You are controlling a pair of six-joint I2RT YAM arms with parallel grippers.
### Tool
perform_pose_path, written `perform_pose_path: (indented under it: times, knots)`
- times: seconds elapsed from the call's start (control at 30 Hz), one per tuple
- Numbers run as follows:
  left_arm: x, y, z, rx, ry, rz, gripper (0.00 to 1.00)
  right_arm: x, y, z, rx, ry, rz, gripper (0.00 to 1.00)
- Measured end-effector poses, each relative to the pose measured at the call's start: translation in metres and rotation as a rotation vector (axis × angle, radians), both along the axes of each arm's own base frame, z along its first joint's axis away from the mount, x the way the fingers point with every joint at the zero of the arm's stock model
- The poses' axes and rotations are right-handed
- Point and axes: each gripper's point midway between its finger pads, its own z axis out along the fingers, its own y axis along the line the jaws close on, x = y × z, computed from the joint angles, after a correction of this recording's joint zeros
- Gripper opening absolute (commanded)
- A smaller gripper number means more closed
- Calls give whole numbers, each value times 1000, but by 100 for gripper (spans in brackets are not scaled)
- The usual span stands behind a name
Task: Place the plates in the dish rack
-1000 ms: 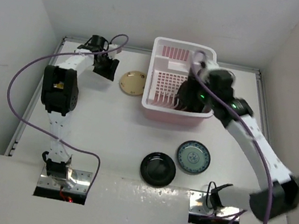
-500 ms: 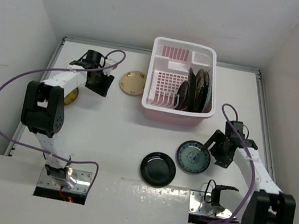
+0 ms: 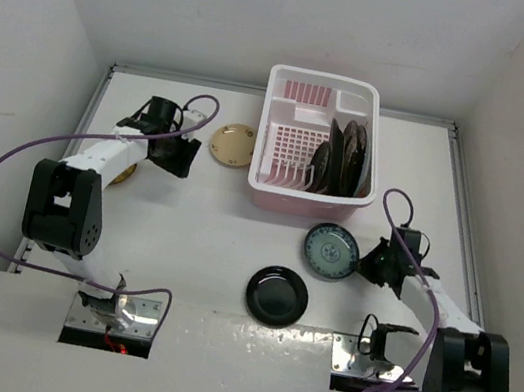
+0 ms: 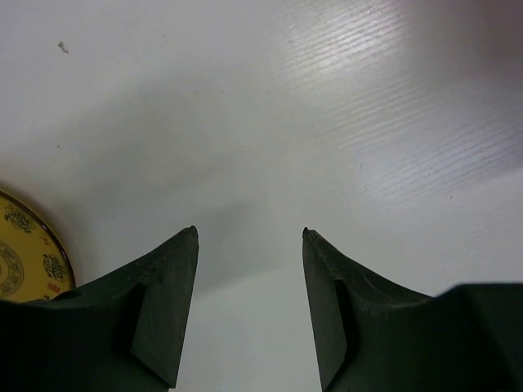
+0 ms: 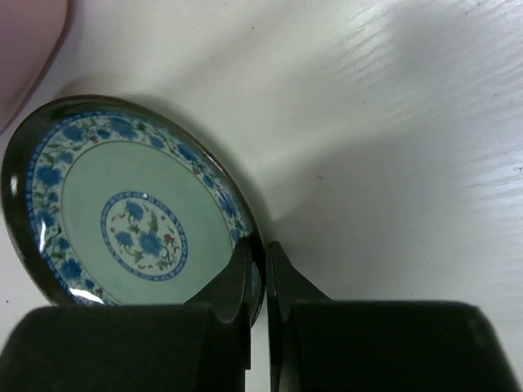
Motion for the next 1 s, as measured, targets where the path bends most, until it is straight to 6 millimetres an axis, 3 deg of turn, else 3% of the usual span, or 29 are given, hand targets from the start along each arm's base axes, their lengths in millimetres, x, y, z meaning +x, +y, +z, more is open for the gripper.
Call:
perform_pose_path:
  times: [0.2, 0.3, 0.4, 0.57, 0.73, 0.9, 1.0]
  knots:
    - [3, -1, 1, -5, -9, 5, 58, -10, 2, 14, -42, -89, 36, 0]
    - [7, -1, -1, -5, -6, 5, 58, -15, 5, 42, -110, -147, 96, 0]
    - [14, -2, -4, -4, -2, 6, 58, -4, 10, 94, -173, -240, 161, 0]
    - [38, 0, -3, -12, -12, 15, 58, 21, 29, 201, -261, -404, 272, 0]
    - [65, 10, 4, -26, -45, 49, 58, 41, 62, 275, -332, -473, 413, 0]
    - [92, 17, 0, -29, -56, 72, 58, 84, 104, 353, -435, -591, 479, 0]
    - [115, 20, -5, -29, -63, 79, 58, 127, 123, 383, -587, -617, 444, 0]
